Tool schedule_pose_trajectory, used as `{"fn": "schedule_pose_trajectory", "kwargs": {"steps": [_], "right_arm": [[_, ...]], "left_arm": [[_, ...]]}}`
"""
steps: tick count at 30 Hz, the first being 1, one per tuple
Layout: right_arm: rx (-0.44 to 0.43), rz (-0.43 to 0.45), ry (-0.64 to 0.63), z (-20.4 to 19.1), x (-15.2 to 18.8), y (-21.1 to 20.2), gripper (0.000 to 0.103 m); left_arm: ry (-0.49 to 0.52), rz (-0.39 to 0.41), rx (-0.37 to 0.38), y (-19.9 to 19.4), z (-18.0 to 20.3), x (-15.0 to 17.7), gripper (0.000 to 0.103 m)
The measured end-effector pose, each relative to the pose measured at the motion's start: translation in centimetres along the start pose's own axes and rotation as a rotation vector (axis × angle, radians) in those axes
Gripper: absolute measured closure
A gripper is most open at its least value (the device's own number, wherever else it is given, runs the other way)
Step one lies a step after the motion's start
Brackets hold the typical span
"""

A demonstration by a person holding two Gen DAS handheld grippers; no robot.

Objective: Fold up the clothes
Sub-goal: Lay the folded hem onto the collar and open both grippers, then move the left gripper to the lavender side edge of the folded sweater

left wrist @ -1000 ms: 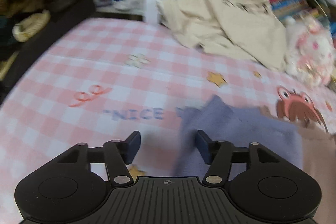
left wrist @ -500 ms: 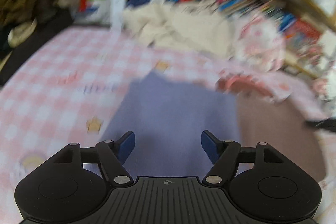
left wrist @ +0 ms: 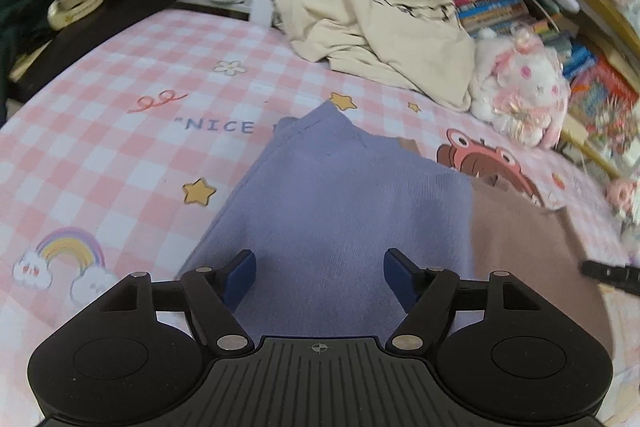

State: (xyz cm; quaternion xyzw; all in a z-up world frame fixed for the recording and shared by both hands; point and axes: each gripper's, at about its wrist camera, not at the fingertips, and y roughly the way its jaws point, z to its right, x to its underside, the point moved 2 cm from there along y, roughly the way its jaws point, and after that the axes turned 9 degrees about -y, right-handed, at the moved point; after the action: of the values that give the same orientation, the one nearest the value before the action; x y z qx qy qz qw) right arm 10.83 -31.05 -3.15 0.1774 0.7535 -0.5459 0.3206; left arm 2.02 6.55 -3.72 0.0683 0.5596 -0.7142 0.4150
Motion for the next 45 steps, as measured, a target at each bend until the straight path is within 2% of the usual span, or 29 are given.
{"fn": "schedule_pose_trajectory", "kwargs": {"steps": [4, 7, 10, 11, 14, 17, 19, 21, 26, 29, 32, 35, 39, 45], "right_arm": [[0.043, 0.049, -0.004, -1.4, 0.5, -2.8, 0.051], [0.091, 0.077, -0.018, -3.2, 1.3, -4.1, 0.035], [0.128, 0.072, -0.042, -5.2, 2.4, -4.8, 0.031], [0.14, 0.069, -0.05, -5.8, 2.7, -5.0, 0.027], [0.165, 0.057, -0.088, -7.9, 3.8, -5.6, 0.023], [0.184, 0.036, -0.132, -10.0, 5.1, -6.0, 0.02], [0.193, 0.027, -0.151, -11.1, 5.9, -6.2, 0.017], [0.203, 0.021, -0.168, -12.2, 6.6, -6.5, 0.015], [0.226, -0.003, -0.22, -14.5, 8.1, -6.9, 0.014], [0.237, -0.007, -0.252, -15.5, 8.7, -7.3, 0.014], [0.246, -0.002, -0.28, -16.2, 8.9, -7.7, 0.014], [0.256, 0.009, -0.309, -16.8, 9.0, -8.1, 0.014], [0.267, 0.018, -0.324, -16.9, 9.0, -8.5, 0.014], [0.27, -0.005, -0.299, -16.5, 8.8, -8.0, 0.014]], "left_arm": [[-0.03, 0.014, 0.002, -1.6, -0.4, 1.0, 0.031], [-0.014, 0.009, 0.003, -2.6, -0.4, 1.8, 0.029], [0.005, -0.005, -0.007, -3.1, -0.3, 2.5, 0.022], [0.011, -0.018, -0.016, -3.1, -0.4, 2.7, 0.02], [0.055, -0.052, -0.046, -3.5, -0.4, 3.3, 0.018], [0.091, -0.069, -0.02, -4.3, -1.0, 4.3, 0.013], [0.072, -0.084, 0.015, -4.7, -1.8, 4.6, 0.013], [0.004, -0.102, 0.063, -4.8, -3.0, 4.7, 0.013], [-0.345, -0.16, 0.24, -3.6, -7.1, 4.2, 0.015], [-0.532, -0.166, 0.322, -2.5, -8.8, 3.8, 0.022], [-0.723, -0.16, 0.359, -1.1, -10.2, 3.6, 0.038], [-0.866, -0.138, 0.341, 0.0, -11.2, 3.5, 0.04], [-0.96, -0.1, 0.362, 1.0, -12.0, 3.7, 0.042], [-0.894, -0.083, 0.357, 1.6, -11.2, 3.0, 0.044]]}}
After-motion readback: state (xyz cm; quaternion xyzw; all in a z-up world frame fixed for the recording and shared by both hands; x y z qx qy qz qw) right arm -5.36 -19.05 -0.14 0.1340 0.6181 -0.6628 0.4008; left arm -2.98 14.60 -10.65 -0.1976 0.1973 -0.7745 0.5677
